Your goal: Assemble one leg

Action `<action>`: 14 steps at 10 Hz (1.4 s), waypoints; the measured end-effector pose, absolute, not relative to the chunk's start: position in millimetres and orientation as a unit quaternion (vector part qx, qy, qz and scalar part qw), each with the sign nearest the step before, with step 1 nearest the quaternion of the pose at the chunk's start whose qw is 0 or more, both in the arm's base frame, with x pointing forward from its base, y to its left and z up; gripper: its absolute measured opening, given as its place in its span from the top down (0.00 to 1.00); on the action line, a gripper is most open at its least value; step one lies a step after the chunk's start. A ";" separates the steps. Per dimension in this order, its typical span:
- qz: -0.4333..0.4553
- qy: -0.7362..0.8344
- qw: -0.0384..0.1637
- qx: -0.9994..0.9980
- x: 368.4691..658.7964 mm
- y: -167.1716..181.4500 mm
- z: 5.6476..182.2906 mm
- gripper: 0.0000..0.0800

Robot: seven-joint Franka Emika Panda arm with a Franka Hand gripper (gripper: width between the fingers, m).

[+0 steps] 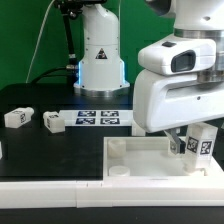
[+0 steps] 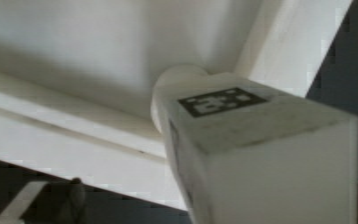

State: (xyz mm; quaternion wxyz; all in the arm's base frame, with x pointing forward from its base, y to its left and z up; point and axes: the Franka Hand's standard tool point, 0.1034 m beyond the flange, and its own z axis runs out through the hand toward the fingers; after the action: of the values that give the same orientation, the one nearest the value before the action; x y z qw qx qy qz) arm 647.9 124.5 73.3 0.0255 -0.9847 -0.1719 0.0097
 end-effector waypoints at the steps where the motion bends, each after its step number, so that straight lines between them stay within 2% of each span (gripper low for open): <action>1: 0.010 -0.172 0.025 -0.985 646.7 123.9 72.4 0.19; 5: 0.012 -0.174 0.025 -0.984 632.7 125.6 75.1 0.19; 8: 0.011 -0.173 0.025 -0.984 633.1 123.5 75.9 0.19; 10: 0.011 -0.173 0.025 -0.984 633.0 123.6 75.6 0.52; 11: 0.011 -0.173 0.025 -0.984 633.0 123.4 75.6 0.52; 12: 0.011 -0.173 0.025 -0.984 633.0 123.3 75.6 0.64; 14: 0.012 -0.164 0.025 -0.986 633.0 123.4 75.6 0.64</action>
Offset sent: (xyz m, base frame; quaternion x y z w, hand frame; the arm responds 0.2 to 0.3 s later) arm -0.0274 0.0037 0.0053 -0.0008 0.0033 0.0150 0.9999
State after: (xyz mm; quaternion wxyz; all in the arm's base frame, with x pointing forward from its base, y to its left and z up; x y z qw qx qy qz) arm 633.0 123.4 75.6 0.0248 -0.9861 -0.1638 0.0116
